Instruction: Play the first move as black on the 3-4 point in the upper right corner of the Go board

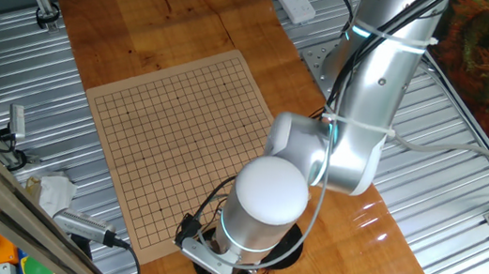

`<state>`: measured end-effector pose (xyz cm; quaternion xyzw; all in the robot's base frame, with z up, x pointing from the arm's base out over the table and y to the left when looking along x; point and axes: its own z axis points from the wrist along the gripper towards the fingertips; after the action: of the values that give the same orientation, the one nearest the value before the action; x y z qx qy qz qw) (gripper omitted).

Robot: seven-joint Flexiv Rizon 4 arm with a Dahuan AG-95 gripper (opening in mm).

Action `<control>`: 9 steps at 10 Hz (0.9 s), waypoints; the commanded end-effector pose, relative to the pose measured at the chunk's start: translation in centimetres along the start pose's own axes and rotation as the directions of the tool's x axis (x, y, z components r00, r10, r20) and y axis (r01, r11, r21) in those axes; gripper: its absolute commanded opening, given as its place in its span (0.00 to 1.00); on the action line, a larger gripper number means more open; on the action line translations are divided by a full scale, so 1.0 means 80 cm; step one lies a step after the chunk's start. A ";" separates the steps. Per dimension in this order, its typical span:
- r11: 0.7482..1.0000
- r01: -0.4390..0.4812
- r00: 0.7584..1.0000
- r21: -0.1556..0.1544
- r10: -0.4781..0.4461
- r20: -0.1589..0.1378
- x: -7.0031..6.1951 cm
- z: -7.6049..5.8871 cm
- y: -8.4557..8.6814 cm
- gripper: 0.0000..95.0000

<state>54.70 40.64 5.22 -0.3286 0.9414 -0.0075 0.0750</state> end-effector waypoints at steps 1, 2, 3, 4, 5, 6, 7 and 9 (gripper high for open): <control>1.000 0.003 1.000 0.002 -0.003 0.003 -0.001 0.002 0.000 0.40; 1.000 0.002 1.000 0.002 -0.002 0.008 -0.001 0.007 0.000 0.40; 1.000 0.001 1.000 0.002 -0.001 0.008 -0.001 0.009 -0.001 0.40; 1.000 0.000 1.000 0.004 0.000 0.007 -0.001 0.009 -0.001 0.40; 1.000 -0.002 1.000 0.007 0.002 0.005 -0.001 0.010 -0.001 0.40; 1.000 -0.003 1.000 0.007 0.003 0.004 -0.001 0.010 -0.001 0.40; 1.000 -0.003 1.000 0.007 0.003 0.004 -0.001 0.010 -0.001 0.40; 1.000 -0.003 1.000 0.007 0.003 0.004 -0.001 0.010 -0.001 0.40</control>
<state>54.86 40.67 4.47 -0.3275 0.9416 -0.0097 0.0780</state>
